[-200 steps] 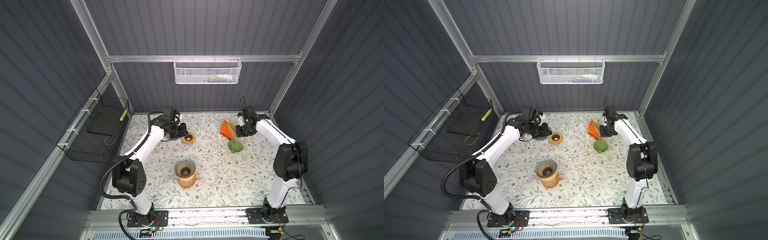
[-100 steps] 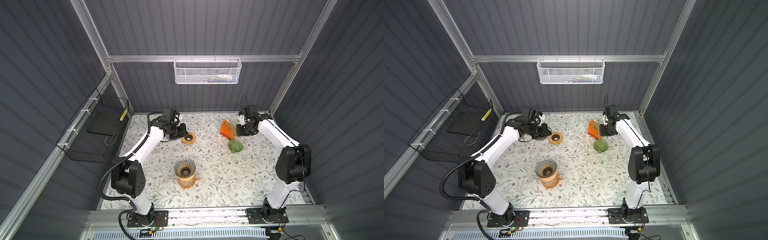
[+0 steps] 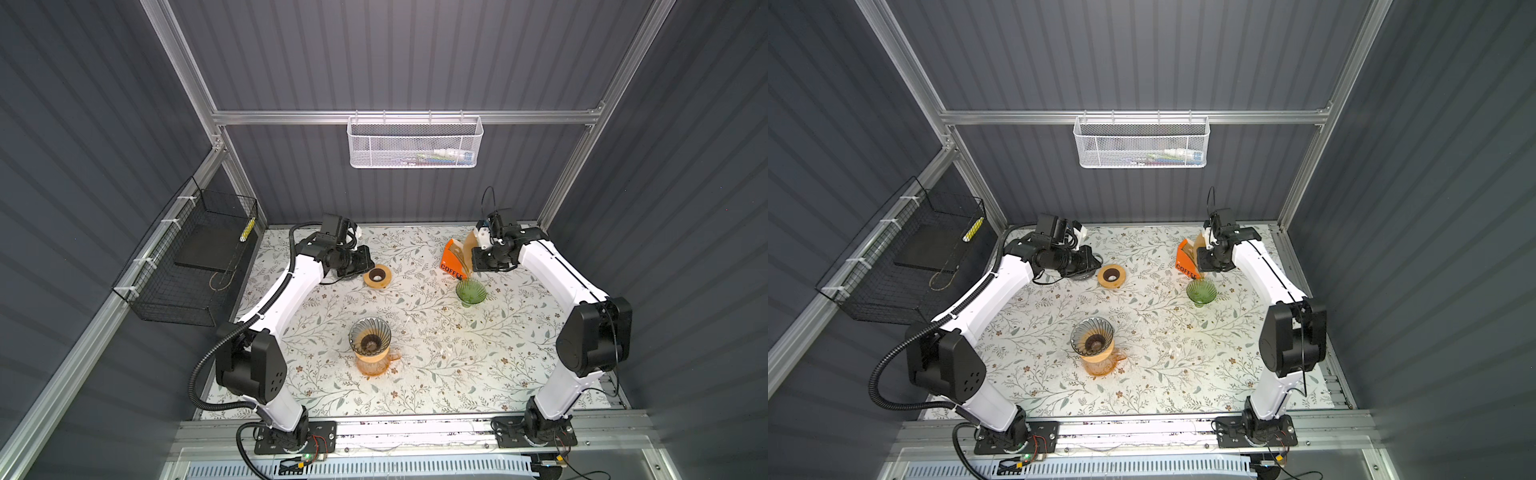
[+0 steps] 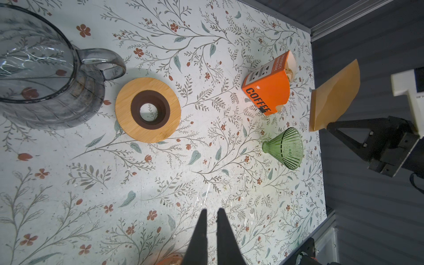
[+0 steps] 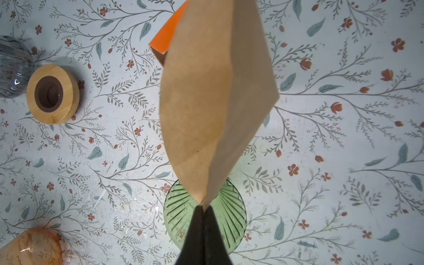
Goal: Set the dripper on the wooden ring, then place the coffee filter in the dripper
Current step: 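Carry the filter over the glass dripper with the right gripper while left gripper approaches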
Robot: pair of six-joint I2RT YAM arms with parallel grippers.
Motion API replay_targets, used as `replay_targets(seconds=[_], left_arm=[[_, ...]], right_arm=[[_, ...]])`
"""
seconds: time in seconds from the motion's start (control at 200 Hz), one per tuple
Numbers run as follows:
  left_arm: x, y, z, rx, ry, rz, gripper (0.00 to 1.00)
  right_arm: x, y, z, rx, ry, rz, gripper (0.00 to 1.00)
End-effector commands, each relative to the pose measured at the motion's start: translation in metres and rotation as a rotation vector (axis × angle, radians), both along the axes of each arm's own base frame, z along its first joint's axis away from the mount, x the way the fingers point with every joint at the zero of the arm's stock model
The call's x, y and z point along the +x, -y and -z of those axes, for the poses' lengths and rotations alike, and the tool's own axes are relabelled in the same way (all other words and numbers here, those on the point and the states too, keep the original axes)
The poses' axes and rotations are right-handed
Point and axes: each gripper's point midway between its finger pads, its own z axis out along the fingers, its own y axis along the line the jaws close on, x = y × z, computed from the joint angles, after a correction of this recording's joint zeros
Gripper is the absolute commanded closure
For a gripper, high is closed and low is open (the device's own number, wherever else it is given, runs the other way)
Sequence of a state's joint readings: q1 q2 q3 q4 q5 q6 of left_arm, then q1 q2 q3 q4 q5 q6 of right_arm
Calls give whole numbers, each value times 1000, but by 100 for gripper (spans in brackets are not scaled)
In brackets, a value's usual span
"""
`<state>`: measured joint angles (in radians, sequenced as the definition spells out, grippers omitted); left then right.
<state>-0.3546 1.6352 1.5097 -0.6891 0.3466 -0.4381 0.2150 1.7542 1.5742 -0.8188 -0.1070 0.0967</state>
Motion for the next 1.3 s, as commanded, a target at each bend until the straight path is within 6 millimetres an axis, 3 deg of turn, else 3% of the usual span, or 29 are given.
replay_targets(seconds=[0.0, 0.45, 0.505, 0.535, 0.65, 1.016, 1.296], left_arm=[[-9, -8, -8, 31, 13, -13, 88], [-43, -37, -27, 75, 34, -102, 87], [-49, -40, -33, 71, 48, -111, 87], [-57, -43, -21, 81, 18, -115, 87], [-74, -52, -24, 84, 13, -136, 87], [-130, -73, -50, 68, 19, -147, 82], [-152, -83, -62, 98, 23, -126, 77]], right_arm=[[-13, -8, -17, -7, 13, -15, 100], [-51, -68, -62, 2, 76, -153, 100], [-59, -77, -68, 7, 82, -179, 100], [-64, -82, -70, 7, 84, -193, 100], [-85, -101, -83, 12, 96, -244, 100], [-148, -156, -129, 70, 148, -374, 100], [-190, -200, -136, 74, 125, -509, 100]])
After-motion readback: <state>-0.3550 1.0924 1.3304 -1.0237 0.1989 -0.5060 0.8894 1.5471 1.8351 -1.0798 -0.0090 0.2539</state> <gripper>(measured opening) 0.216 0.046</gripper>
